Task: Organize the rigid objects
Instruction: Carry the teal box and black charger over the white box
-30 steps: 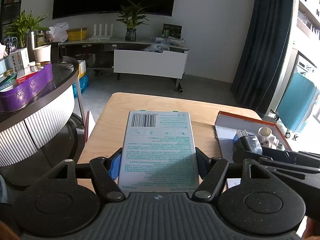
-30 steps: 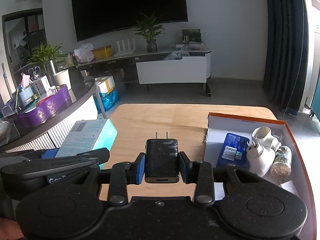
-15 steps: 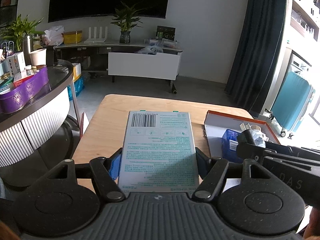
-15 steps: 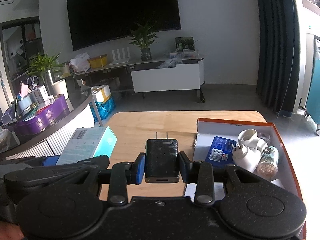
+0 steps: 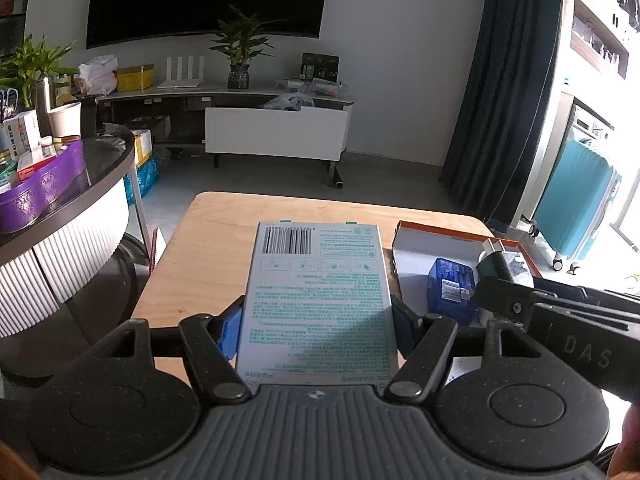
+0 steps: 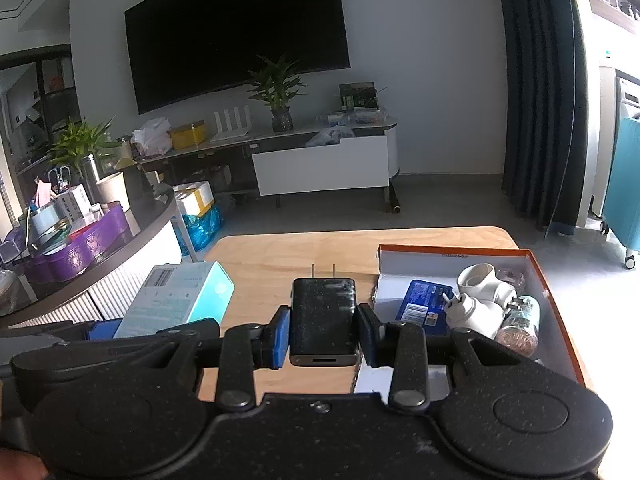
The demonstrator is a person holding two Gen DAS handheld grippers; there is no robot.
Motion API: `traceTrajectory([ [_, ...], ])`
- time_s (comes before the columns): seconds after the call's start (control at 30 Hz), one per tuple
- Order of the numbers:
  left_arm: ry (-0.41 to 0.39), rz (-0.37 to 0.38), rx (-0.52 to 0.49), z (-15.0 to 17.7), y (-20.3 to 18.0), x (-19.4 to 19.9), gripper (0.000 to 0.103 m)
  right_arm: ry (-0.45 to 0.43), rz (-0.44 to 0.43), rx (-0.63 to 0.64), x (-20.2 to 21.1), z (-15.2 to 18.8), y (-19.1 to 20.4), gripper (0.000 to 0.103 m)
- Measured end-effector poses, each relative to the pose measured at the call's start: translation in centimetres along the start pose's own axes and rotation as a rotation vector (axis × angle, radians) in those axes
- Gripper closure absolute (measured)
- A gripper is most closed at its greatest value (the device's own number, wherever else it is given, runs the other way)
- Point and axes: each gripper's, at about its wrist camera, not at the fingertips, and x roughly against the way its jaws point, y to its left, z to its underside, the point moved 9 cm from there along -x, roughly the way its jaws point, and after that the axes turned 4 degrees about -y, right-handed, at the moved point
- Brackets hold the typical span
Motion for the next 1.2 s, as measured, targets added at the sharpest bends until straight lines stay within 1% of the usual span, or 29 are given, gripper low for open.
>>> traceTrajectory([
  [0.53, 0.028, 0.031, -0.021, -0.1, -1.4, -1.0, 0.032, 0.014, 0.025, -0.007, -0.2, -0.1, -1.5, 0.060],
  [1.2, 0.026, 0.086, -0.055, -0.2, -4.4, -0.8, 0.032, -0.008, 0.086, -0.032, 1.4, -0.9, -4.8, 0.060],
])
